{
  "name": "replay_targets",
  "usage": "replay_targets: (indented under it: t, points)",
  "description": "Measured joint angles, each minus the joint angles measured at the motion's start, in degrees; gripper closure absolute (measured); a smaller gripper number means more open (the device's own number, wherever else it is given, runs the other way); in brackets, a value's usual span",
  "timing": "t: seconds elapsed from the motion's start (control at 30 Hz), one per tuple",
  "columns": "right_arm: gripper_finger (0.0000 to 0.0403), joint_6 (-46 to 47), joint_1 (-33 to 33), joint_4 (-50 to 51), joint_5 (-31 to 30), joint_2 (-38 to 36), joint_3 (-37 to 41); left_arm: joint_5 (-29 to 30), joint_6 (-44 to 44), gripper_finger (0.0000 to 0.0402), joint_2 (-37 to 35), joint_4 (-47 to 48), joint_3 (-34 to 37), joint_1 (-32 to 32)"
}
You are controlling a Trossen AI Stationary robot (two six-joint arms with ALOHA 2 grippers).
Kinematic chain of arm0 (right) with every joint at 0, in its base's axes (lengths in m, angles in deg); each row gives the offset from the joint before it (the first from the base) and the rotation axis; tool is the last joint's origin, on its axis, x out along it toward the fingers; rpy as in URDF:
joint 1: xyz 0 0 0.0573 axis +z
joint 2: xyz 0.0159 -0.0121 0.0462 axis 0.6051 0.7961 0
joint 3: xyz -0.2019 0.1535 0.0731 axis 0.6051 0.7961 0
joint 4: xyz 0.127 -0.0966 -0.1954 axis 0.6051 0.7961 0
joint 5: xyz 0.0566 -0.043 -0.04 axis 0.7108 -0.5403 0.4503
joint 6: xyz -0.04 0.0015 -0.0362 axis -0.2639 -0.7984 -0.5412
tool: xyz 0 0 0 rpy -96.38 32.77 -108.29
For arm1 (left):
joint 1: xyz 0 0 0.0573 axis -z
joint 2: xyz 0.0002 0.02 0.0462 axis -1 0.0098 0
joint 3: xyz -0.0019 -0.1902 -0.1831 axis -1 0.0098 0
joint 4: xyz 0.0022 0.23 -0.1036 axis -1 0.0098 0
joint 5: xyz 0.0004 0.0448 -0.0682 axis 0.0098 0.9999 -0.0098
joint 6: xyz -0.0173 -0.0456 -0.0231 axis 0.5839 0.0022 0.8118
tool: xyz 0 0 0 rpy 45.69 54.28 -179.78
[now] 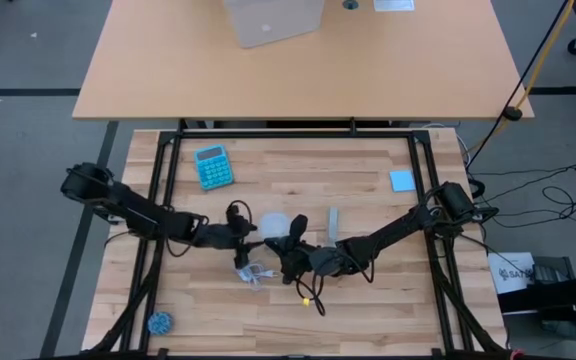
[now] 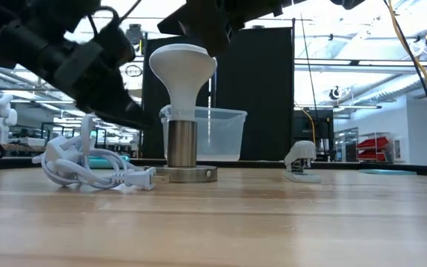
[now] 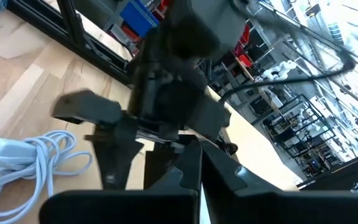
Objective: Screw lightbulb
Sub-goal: Remove the light bulb from the lamp
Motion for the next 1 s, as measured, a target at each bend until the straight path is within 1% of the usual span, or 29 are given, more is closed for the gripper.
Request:
replay_targets:
  t: [0.07,0.23,0.37,0.5,0.57,0.63,0.7,0.8,0.93,1.0]
  points:
    - [0.0403,0.0,0.0,-0.1,0.0,0.0,0.0,0.0,-0.8,0.0182,1.4,-3.2,0.0,0.7]
    - [0.0403,-0.2,0.1,0.0,-0.3,-0.7,0.0,0.8,1.3,0.0182,5.7,-4.9,0.0,0.6]
    - [0.0403,-2.1,0.9,0.5,-3.0,-3.1,0.0,1.1,1.7,0.0182,9.8,-11.4,0.0,0.6]
    - [0.0403,-0.9,2.1,2.7,-6.7,-6.8,0.0,3.6,0.2,0.0182,13.8,-18.3,0.0,0.6]
    - [0.0403,2.5,2.7,6.7,-9.3,-9.7,0.0,4.0,0.2,0.0182,15.5,-19.5,0.0,0.6]
    - [0.0403,7.9,3.1,13.0,-11.1,-13.4,0.0,4.2,0.3,0.0182,17.3,-20.9,0.0,0.6]
    - [0.0403,14.7,3.3,20.3,-12.1,-17.2,0.0,4.3,0.4,0.0182,19.3,-22.8,0.0,0.6]
    - [0.0403,25.5,3.3,31.7,-12.8,-22.2,0.0,4.3,0.1,0.0182,22.4,-28.2,0.0,0.6]
    - [0.0403,37.3,3.3,42.4,-20.9,-26.3,1.9,4.4,0.0,0.0182,25.6,-33.1,0.0,0.6]
    - [0.0403,43.5,3.3,45.8,-22.8,-28.1,4.7,4.4,-0.6,0.0182,26.6,-34.4,0.0,0.6]
